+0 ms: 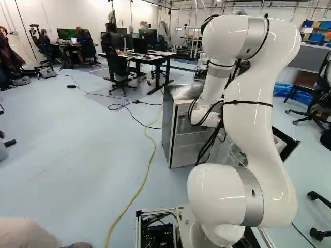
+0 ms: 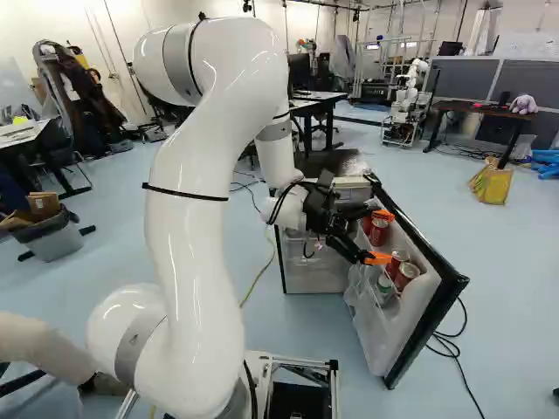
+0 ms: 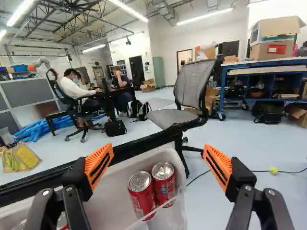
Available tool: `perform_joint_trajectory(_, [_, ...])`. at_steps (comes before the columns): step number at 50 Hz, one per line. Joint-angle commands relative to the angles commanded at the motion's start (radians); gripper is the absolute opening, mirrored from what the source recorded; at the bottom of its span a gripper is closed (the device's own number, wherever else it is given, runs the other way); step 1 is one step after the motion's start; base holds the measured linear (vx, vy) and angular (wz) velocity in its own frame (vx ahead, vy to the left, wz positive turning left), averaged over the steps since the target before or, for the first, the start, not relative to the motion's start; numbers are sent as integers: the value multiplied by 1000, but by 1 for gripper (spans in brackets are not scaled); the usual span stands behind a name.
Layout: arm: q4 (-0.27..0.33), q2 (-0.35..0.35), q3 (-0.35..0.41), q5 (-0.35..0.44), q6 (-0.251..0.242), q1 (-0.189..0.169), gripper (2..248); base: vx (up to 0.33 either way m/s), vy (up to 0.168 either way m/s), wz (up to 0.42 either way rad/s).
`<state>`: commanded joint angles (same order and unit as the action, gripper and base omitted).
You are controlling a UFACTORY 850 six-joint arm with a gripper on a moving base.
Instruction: Grab a drink from the fridge
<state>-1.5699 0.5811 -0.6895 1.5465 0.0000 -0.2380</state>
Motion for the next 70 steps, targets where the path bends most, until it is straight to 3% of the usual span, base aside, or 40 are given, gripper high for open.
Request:
perform_joint_trajectory(52, [370, -190, 376, -324, 0, 218, 247, 0, 0, -1])
perform_joint_trajectory(70, [534, -203, 398, -442, 0, 241, 247, 0, 0, 0])
